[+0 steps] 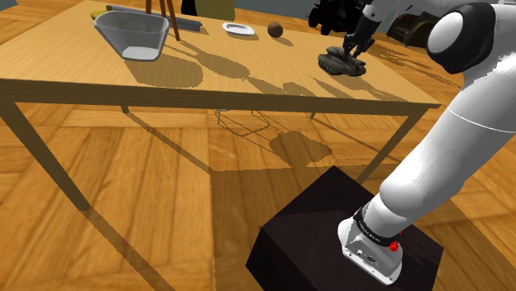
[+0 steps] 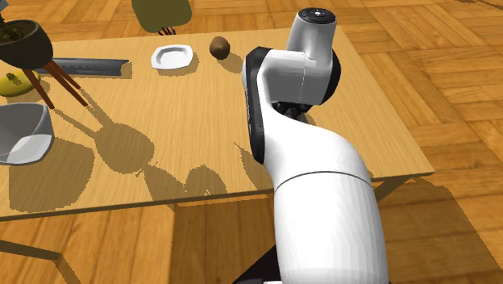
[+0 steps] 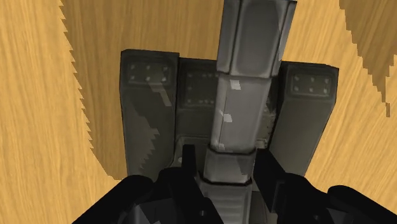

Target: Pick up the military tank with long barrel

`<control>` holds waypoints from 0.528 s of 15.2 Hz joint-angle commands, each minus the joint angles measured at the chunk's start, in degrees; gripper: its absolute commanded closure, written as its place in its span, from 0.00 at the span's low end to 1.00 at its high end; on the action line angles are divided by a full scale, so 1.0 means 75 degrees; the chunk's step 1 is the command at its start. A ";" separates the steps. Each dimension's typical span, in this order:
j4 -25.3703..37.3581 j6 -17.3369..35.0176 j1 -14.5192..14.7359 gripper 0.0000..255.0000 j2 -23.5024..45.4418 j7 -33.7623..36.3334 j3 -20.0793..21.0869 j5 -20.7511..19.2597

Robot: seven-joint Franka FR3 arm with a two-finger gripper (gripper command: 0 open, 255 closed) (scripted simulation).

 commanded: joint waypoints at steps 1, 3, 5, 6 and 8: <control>0.0246 -0.0207 -0.0012 1.00 0.0035 0.0006 -0.0004 0.0015; 0.0496 -0.0425 -0.0030 1.00 0.0071 0.0003 -0.0011 0.0032; 0.0758 -0.0647 -0.0052 1.00 0.0117 -0.0002 -0.0018 0.0054; 0.0894 -0.0760 -0.0064 1.00 0.0144 -0.0006 -0.0022 0.0067; 0.1177 -0.0989 -0.0092 1.00 0.0205 -0.0015 -0.0031 0.0098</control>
